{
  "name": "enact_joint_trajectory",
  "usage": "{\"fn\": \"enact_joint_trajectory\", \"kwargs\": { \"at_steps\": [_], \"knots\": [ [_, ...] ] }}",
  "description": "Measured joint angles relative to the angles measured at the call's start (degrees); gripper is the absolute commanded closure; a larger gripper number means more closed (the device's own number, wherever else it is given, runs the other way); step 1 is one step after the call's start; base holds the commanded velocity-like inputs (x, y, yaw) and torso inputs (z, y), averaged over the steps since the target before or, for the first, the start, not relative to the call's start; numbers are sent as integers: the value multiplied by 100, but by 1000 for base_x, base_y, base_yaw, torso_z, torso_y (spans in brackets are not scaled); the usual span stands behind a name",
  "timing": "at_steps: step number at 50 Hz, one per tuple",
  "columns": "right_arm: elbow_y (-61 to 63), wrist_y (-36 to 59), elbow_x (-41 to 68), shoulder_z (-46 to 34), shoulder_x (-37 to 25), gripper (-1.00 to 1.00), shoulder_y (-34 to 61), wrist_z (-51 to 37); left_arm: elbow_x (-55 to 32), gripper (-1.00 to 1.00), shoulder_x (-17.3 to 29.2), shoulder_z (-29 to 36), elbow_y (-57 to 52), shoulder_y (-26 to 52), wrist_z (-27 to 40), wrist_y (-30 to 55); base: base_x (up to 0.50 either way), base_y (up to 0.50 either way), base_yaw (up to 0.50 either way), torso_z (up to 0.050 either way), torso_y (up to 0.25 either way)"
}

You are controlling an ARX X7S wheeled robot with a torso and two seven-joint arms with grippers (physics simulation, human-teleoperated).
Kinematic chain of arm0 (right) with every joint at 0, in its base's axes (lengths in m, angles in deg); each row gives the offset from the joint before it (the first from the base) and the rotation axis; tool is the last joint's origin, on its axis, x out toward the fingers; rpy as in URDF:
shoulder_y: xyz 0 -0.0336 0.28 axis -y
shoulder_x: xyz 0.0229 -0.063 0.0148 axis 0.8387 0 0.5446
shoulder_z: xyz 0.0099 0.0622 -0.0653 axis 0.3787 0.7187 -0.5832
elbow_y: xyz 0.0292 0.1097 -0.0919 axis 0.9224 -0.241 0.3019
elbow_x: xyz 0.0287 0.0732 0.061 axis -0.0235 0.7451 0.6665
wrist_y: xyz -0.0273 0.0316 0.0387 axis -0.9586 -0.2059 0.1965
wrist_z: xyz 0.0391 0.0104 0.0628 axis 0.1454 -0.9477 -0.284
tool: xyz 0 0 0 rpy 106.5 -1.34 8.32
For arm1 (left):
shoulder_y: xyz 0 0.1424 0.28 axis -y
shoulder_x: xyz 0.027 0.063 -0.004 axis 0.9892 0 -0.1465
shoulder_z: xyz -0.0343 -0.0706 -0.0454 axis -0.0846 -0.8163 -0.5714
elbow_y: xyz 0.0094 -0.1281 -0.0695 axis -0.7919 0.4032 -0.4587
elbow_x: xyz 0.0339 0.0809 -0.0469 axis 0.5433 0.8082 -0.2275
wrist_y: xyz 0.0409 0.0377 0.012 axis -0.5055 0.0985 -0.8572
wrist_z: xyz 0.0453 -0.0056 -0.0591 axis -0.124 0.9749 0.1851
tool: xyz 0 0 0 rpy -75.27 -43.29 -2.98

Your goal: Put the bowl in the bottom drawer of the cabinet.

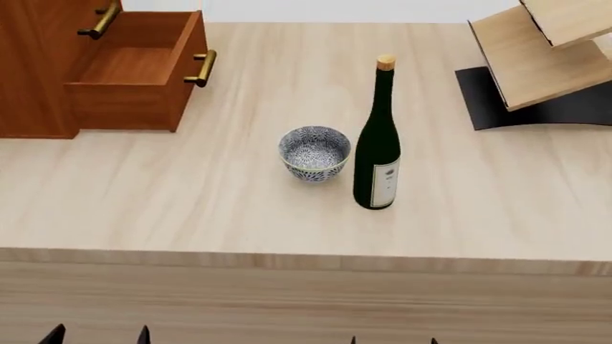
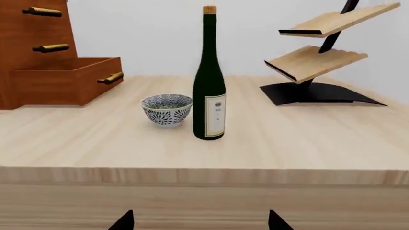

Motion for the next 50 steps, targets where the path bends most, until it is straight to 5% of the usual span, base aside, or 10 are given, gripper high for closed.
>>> {"fn": "enact_joint_trajectory", "kwargs": {
  "at_steps": [16,34,50],
  "knots": [
    [101,97,78,-119,-99,-100,24,-115,-59,-100,123,78,-49,10,61,-35,0,0,0,49,0],
    [944,822,209,-47,-321,-100,186,-349,6,-100,639,-91,-969,183,270,491,0,0,0,0,0],
    [1789,1552,379,59,-486,-100,442,-538,-460,-100,1241,-625,-2558,674,517,1756,0,0,0,0,0]
  ]
}}
